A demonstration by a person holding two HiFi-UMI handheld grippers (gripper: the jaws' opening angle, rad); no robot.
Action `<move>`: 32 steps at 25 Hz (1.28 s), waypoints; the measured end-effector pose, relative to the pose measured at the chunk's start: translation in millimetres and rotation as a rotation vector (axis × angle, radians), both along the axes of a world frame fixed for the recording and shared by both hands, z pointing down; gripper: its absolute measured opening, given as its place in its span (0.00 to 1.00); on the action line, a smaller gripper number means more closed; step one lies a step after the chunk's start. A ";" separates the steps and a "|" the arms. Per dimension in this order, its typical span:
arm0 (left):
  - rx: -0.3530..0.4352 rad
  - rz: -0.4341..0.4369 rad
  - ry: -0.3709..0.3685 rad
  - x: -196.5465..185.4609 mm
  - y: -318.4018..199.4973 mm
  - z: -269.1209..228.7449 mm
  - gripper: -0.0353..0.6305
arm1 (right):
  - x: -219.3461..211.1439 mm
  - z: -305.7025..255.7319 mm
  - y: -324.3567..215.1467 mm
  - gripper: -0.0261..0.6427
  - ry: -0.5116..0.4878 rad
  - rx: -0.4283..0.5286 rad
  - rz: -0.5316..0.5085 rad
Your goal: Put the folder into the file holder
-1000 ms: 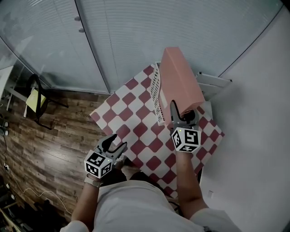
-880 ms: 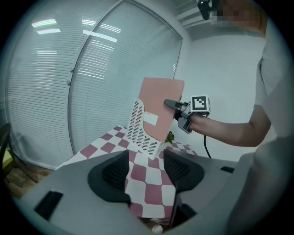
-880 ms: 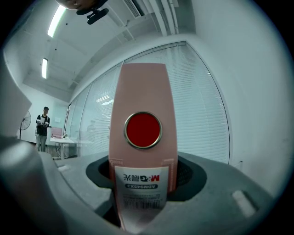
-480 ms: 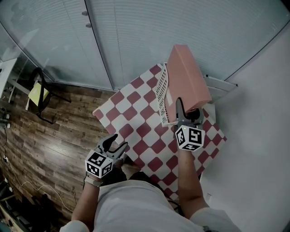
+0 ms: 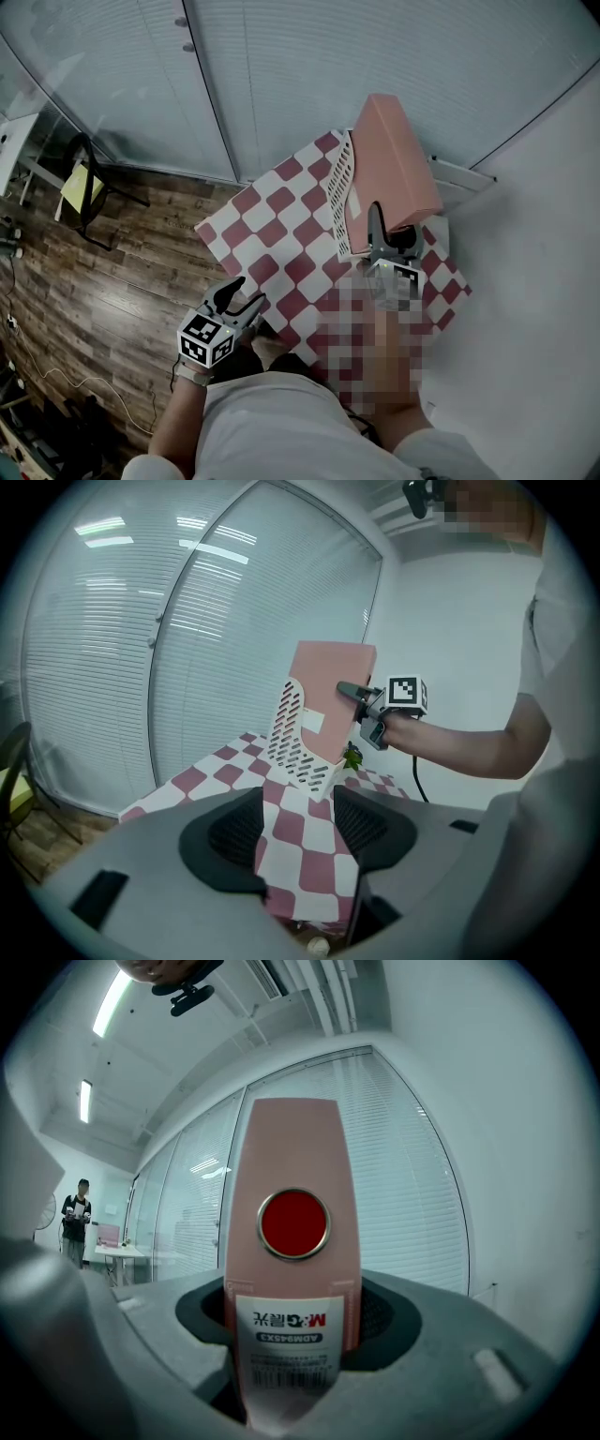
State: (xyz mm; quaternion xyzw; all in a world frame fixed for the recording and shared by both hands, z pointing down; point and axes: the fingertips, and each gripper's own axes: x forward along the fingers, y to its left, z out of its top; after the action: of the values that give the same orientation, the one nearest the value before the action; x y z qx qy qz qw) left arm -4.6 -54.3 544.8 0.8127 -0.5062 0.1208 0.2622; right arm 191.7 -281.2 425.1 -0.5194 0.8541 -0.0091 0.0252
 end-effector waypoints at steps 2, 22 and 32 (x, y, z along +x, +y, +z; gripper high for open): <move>-0.002 -0.001 0.000 -0.4 0.8 0.8 0.38 | -1.3 7.9 0.2 0.44 0.008 -0.009 -0.002; -0.038 -0.037 0.005 -8.8 18.6 12.6 0.38 | -4.5 84.1 -0.1 0.45 0.080 -0.156 -0.019; -0.056 -0.029 0.005 -9.0 25.3 17.3 0.38 | -6.6 111.3 3.8 0.46 0.129 -0.210 -0.023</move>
State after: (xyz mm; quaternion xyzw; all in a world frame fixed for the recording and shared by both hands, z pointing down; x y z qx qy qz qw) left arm -13.7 -29.0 562.1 0.7978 -0.5138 0.1288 0.2880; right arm 185.1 -277.4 536.4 -0.5086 0.8544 -0.0654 -0.0842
